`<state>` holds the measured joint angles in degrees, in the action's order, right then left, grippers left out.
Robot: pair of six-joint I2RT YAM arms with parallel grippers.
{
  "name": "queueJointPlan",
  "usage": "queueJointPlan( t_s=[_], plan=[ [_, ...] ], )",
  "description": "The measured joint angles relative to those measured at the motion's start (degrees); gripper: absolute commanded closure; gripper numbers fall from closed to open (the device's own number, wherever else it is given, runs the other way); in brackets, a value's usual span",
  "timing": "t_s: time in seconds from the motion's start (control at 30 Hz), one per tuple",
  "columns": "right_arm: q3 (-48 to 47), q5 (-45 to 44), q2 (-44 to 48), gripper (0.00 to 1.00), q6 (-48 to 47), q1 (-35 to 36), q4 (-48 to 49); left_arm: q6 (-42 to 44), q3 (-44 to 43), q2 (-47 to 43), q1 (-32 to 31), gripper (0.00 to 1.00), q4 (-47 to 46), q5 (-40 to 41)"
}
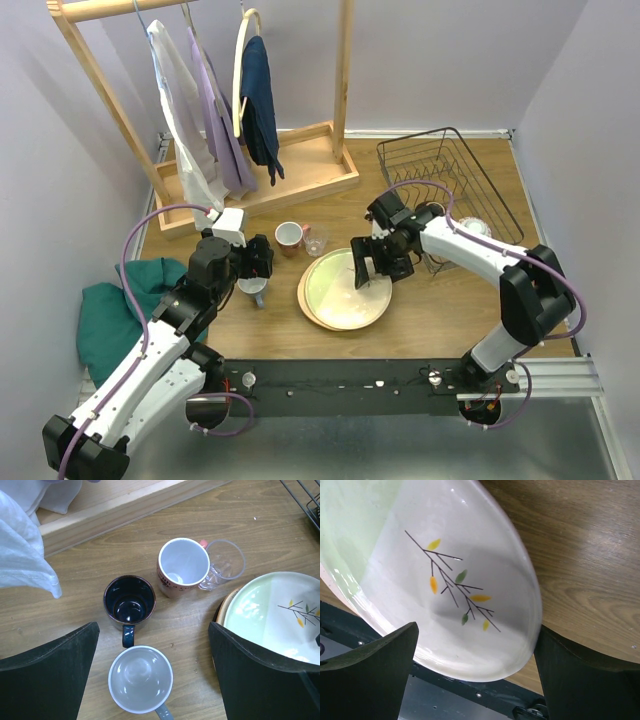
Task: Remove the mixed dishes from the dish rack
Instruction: Place the plate at the center of the board.
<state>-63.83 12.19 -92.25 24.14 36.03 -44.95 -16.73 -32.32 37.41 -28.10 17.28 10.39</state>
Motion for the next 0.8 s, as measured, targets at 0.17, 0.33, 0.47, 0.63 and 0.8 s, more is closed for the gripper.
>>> queueJointPlan(
  t_s=[0.17,0.33,0.47,0.63,0.8],
  plan=[
    [-1.1,-0.3,-1.2,0.00,0.0,1.6,-0.2,0.0,0.0,0.0,0.0,0.01,0.0,0.0],
    [-1.9,-0.9,-2.8,0.00,0.0,2.8,-0.8,0.0,0.0,-0.2,0.0,0.01,0.0,0.0],
    [-2.7,-1.8,-3.6,0.00,0.0,3.6,-1.5,0.0,0.0,-0.3,0.0,0.01,0.0,0.0],
    [-3.9,-2.9,-4.7,0.00,0.0,4.2,-2.3,0.0,0.0,-0.3,0.0,0.01,0.0,0.0],
    [-4.4,-3.7,-5.1,0.00,-0.2,4.6,-3.1,0.0,0.0,-0.3,0.1,0.01,0.0,0.0]
  ],
)
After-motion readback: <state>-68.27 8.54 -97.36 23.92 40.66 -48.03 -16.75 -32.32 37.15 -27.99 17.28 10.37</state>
